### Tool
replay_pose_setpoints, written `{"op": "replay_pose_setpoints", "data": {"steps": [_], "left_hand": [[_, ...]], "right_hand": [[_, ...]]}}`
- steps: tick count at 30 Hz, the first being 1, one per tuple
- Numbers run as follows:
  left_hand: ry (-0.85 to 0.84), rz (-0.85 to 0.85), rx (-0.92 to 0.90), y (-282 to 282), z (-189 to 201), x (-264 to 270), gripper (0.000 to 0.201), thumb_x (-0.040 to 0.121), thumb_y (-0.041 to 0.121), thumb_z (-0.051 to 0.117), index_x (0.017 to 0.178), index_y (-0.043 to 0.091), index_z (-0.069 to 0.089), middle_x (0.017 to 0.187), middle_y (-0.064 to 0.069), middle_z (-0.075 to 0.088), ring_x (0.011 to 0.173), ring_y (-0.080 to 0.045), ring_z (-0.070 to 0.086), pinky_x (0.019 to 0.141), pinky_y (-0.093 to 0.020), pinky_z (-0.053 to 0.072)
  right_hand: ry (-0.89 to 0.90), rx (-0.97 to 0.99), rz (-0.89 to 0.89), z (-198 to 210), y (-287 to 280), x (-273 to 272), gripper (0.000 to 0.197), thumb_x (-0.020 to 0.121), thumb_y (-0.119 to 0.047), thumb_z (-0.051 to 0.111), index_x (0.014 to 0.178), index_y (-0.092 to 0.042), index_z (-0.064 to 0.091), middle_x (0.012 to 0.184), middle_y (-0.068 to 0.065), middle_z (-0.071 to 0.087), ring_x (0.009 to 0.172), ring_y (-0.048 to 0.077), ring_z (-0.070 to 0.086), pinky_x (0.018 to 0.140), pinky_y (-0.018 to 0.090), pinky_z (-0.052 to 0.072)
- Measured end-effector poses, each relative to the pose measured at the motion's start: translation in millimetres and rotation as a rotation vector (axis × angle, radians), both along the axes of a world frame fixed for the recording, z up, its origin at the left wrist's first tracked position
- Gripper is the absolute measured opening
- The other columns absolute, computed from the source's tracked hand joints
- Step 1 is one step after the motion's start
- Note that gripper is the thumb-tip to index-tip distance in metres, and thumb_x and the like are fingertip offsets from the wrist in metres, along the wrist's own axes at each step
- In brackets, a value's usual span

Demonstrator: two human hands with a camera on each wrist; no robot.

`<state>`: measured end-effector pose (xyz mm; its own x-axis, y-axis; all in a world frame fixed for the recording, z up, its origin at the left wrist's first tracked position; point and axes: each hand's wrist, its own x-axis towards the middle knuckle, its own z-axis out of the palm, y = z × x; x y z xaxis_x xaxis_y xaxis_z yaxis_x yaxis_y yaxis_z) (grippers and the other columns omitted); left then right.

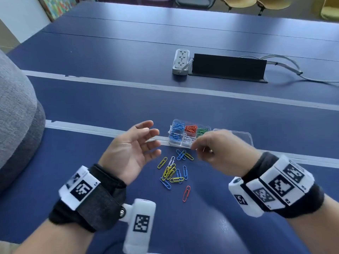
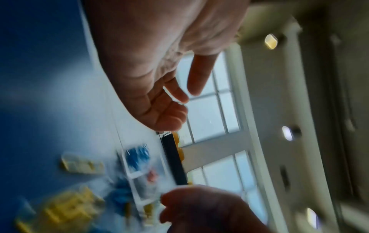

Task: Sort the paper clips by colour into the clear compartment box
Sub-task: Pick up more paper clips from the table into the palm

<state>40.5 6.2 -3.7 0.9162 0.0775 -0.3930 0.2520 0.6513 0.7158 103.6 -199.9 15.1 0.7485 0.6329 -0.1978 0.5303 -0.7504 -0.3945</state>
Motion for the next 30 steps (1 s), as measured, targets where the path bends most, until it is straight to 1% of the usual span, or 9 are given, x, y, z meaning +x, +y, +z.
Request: {"op": "replay_pose_setpoints", "data": {"steps": [3,6,9,11,15,18,21,28,30], "left_hand": [[0.0,-0.174,0.579,15,1,0,0.029,0.069,0.017,0.062,0.097,0.02,0.06,0.087,0.002,0.062,0.059,-0.007,0.058,0.052,-0.021,0.05],[-0.013,-0.526,1.312,22,2,-3,0.044,0.076,0.03,0.07,0.116,0.031,0.053,0.108,0.007,0.052,0.071,-0.005,0.054,0.065,-0.017,0.044],[0.039,-0.904,1.612,16,-2,-5,0.077,0.075,0.039,0.073,0.14,0.031,0.031,0.117,0.011,0.035,0.086,-0.008,0.047,0.08,-0.021,0.041],[0.022,-1.002,1.702,7,-6,-6,0.089,0.069,0.043,0.077,0.141,0.031,0.026,0.114,0.011,0.028,0.091,-0.011,0.049,0.08,-0.024,0.044],[-0.035,-1.008,1.675,-10,-9,-6,0.091,0.064,0.04,0.082,0.138,0.03,0.03,0.112,0.011,0.028,0.095,-0.014,0.05,0.076,-0.024,0.043],[-0.053,-1.004,1.643,-19,-9,-7,0.084,0.066,0.036,0.082,0.134,0.028,0.035,0.111,0.01,0.03,0.092,-0.013,0.049,0.073,-0.024,0.04],[-0.057,-0.996,1.655,-25,-8,-6,0.076,0.068,0.031,0.082,0.131,0.024,0.039,0.115,0.007,0.036,0.094,-0.013,0.048,0.076,-0.025,0.04],[-0.057,-0.914,1.743,-38,-14,-3,0.036,0.076,0.022,0.072,0.107,0.015,0.054,0.107,-0.002,0.051,0.102,-0.021,0.054,0.082,-0.028,0.043],[-0.042,-0.893,1.749,-38,-14,-3,0.029,0.078,0.021,0.069,0.105,0.015,0.058,0.108,-0.003,0.056,0.103,-0.022,0.055,0.082,-0.029,0.045]], "right_hand": [[0.029,-0.136,0.124,-9,9,-17,0.033,0.08,-0.006,0.047,0.11,-0.013,0.058,0.105,0.006,0.057,0.095,0.025,0.054,0.081,0.034,0.045],[-0.005,-0.193,0.136,-15,18,-28,0.034,0.078,-0.004,0.043,0.112,-0.008,0.048,0.112,0.01,0.048,0.099,0.03,0.052,0.083,0.036,0.045],[-0.062,-0.283,0.16,-17,30,-33,0.031,0.081,-0.005,0.041,0.111,-0.007,0.043,0.115,0.011,0.044,0.1,0.03,0.047,0.077,0.033,0.042],[-0.065,-0.296,0.172,-18,34,-36,0.028,0.081,-0.005,0.041,0.109,-0.007,0.044,0.115,0.01,0.04,0.103,0.029,0.043,0.072,0.034,0.041],[0.046,-0.218,0.229,-24,32,-36,0.032,0.081,-0.013,0.053,0.112,-0.01,0.048,0.114,0.007,0.042,0.101,0.028,0.044,0.086,0.044,0.047],[0.137,-0.253,0.191,-21,22,-34,0.065,0.066,-0.038,0.076,0.116,-0.012,0.045,0.114,0.005,0.041,0.101,0.025,0.046,0.088,0.04,0.046],[0.13,-0.292,0.146,-20,22,-36,0.08,0.052,-0.036,0.085,0.116,-0.012,0.042,0.112,0.004,0.037,0.093,0.023,0.047,0.084,0.039,0.048],[0.149,-0.143,-0.034,-27,43,-31,0.046,0.067,-0.022,0.078,0.106,-0.012,0.055,0.108,0.009,0.055,0.097,0.028,0.056,0.071,0.027,0.038],[0.139,-0.135,-0.035,-28,46,-30,0.036,0.071,-0.022,0.075,0.102,-0.01,0.061,0.104,0.009,0.062,0.095,0.027,0.058,0.07,0.027,0.041]]}}
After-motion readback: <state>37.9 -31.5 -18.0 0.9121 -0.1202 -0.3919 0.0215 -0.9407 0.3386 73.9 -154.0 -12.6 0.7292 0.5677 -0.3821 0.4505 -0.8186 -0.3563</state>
